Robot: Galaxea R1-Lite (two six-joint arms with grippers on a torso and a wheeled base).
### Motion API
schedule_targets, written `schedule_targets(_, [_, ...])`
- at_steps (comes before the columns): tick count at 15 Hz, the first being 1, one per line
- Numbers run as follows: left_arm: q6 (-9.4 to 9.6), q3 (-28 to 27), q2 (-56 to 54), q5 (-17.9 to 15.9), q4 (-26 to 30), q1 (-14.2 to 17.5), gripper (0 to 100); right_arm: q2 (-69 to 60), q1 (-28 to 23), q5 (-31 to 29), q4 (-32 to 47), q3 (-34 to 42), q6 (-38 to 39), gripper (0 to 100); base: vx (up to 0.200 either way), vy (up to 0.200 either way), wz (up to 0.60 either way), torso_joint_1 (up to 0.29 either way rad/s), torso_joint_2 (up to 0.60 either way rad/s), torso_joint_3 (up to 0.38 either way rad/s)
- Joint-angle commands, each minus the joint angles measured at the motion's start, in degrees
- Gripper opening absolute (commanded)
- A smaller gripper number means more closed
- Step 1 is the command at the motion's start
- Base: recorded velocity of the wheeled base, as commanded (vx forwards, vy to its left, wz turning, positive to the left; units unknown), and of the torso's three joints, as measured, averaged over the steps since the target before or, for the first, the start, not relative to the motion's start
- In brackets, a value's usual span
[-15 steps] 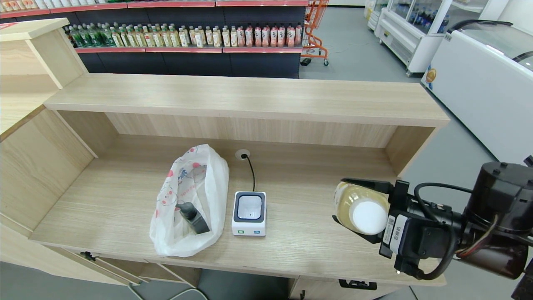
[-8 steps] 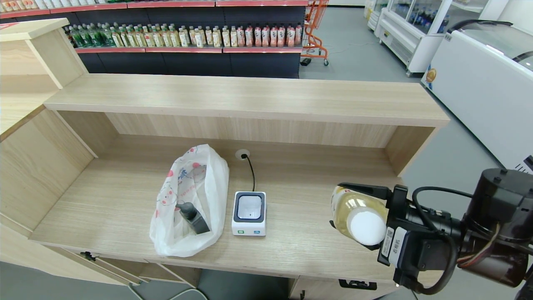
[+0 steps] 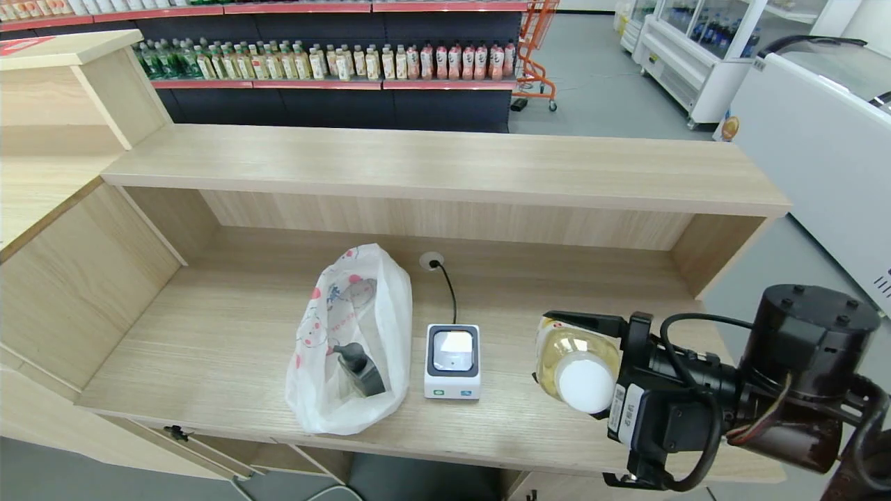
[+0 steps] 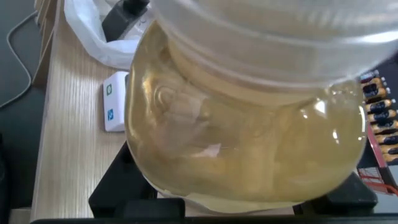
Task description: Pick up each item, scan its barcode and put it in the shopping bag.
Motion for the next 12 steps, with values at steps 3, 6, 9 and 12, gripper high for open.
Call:
schedule_targets(3, [0.11,0.0,0.06,0.0,-0.02,-0.02,100,4.32,-3.32,0.41,-0.86,-1.28,-1.42,0,0.0,0.2,0.0,0.002,0.0,0.001])
schedule_targets(6, [0.11,0.0,0.06,0.0,-0.02,-0.02,100,6.87,-7.1,2.17,-1.65,-3.21,-2.83,0,0.0,0.0,0.0,0.0,0.0,0.0])
schedule_targets(9, [0.11,0.0,-0.02,0.0,-0.02,-0.02,100,9.86,-7.54,2.34,-1.74,-5.23,-4.85,0,0.0,0.0,0.0,0.0,0.0,0.0])
schedule_targets(12, [0.11,0.0,-0.02,0.0,-0.02,-0.02,100,12.76,-7.63,2.26,-1.82,-6.29,-9.51,0,0.0,0.0,0.0,0.0,0.0,0.0])
